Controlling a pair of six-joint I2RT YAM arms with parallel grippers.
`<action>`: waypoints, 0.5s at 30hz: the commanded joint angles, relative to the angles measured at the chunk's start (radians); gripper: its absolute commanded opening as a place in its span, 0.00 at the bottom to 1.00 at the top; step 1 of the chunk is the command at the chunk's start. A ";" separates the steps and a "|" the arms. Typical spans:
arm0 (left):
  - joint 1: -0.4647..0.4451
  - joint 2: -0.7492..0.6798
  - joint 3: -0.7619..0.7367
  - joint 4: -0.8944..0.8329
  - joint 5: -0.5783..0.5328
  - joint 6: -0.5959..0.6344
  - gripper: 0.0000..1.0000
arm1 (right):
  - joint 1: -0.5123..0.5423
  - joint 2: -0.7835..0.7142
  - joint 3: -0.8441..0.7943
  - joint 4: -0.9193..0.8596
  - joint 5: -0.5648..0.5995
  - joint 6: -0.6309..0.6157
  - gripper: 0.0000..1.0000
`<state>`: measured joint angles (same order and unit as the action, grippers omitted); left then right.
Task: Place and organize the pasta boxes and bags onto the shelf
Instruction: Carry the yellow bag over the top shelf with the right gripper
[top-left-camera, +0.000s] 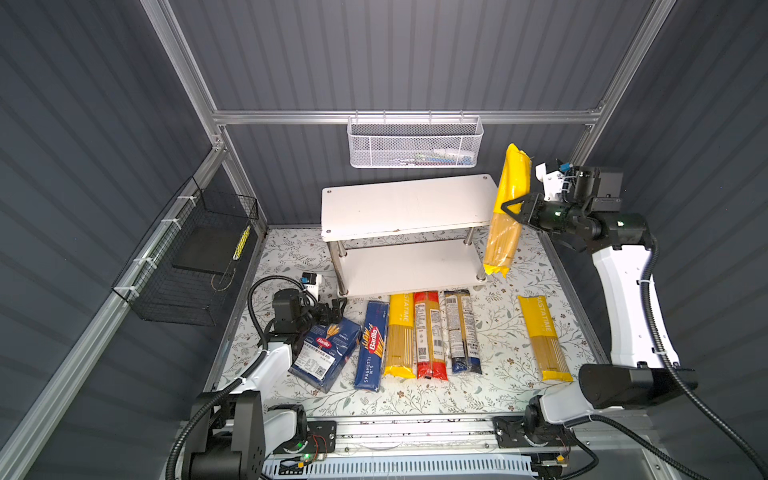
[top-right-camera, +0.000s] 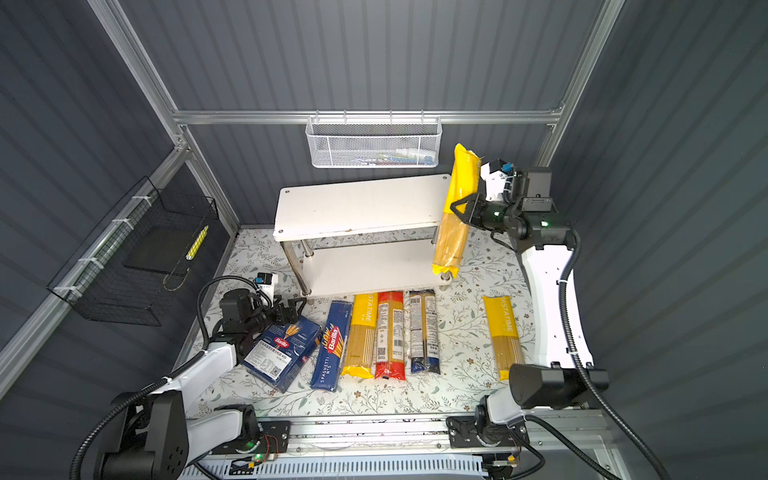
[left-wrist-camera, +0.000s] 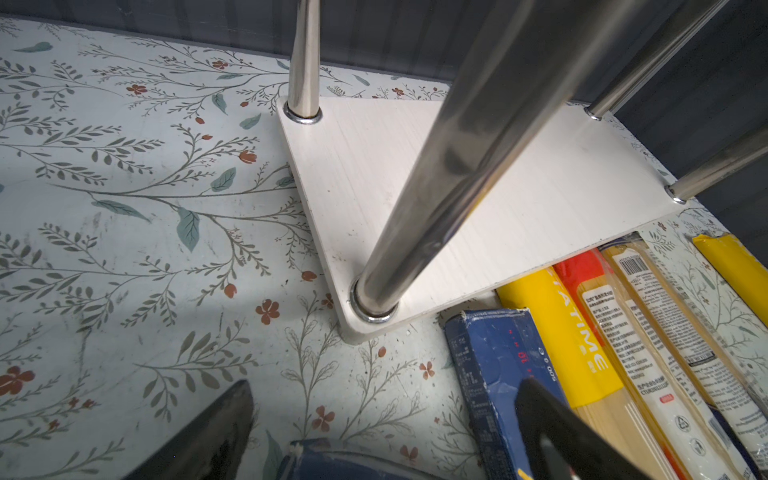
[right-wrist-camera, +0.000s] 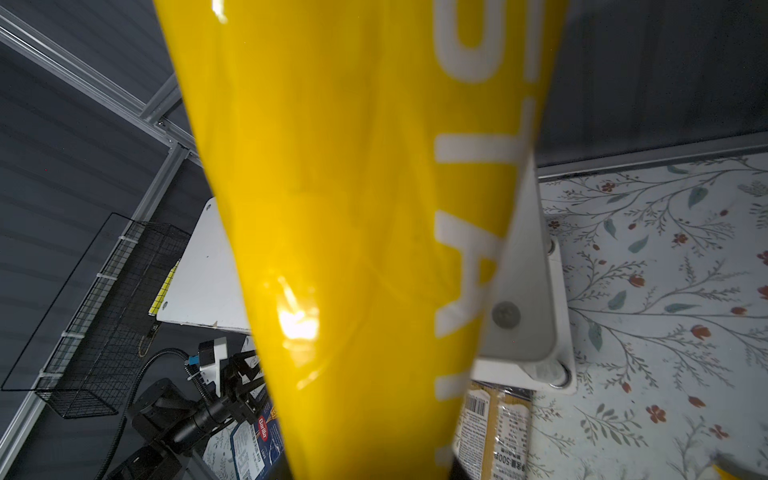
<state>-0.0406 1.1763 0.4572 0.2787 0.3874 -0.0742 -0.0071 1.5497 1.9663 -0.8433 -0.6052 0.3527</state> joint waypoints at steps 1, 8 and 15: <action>-0.008 0.006 0.013 0.016 0.021 0.005 0.99 | 0.016 0.034 0.113 0.140 -0.074 0.020 0.00; -0.010 0.002 0.011 0.014 0.010 0.009 0.99 | 0.025 0.147 0.238 0.177 -0.119 0.058 0.00; -0.010 -0.004 0.010 -0.001 -0.013 0.022 0.99 | 0.025 0.241 0.364 0.120 -0.137 0.053 0.00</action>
<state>-0.0452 1.1763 0.4572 0.2840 0.3805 -0.0711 0.0143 1.7947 2.2425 -0.7975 -0.6861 0.4046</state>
